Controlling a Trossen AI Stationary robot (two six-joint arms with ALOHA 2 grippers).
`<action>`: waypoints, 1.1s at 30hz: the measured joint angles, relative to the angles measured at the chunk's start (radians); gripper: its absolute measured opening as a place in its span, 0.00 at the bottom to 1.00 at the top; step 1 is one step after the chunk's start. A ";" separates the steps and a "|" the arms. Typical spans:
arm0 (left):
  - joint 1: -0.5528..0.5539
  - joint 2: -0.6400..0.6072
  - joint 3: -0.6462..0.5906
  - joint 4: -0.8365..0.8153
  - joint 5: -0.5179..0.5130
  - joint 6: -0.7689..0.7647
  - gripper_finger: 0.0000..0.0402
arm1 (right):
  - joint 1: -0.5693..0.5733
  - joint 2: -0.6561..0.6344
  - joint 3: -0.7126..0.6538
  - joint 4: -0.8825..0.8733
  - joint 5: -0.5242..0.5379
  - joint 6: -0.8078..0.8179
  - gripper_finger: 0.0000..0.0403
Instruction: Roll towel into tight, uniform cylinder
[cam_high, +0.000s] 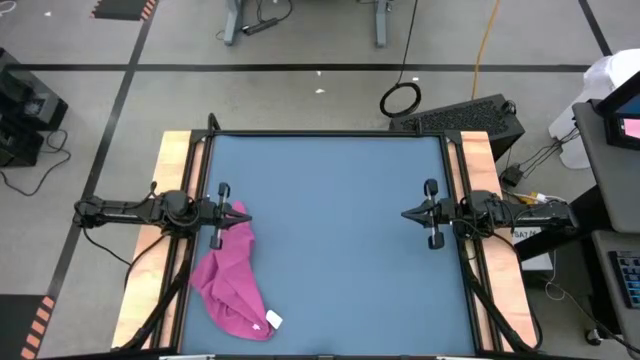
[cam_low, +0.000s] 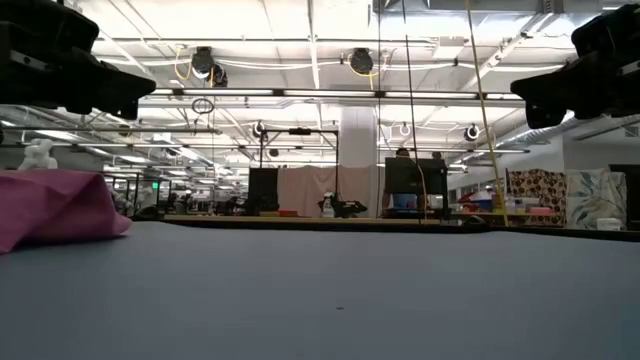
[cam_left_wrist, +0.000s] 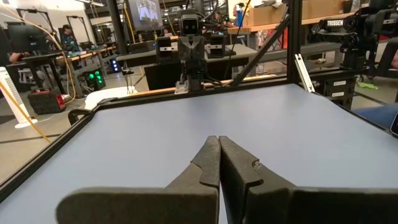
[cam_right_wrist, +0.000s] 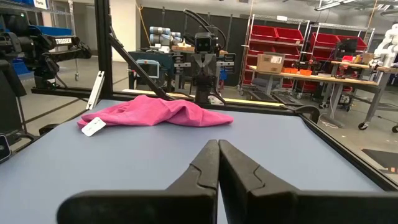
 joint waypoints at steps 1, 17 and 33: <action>0.000 0.000 0.000 0.000 0.000 0.000 0.00 | 0.000 0.000 0.000 0.000 0.000 0.000 0.00; 0.000 0.000 0.000 0.000 0.000 0.000 0.00 | 0.000 0.000 0.000 0.000 0.000 0.000 0.00; 0.000 0.000 0.000 0.000 0.000 0.000 0.00 | 0.003 0.040 0.061 -0.077 0.021 0.114 0.00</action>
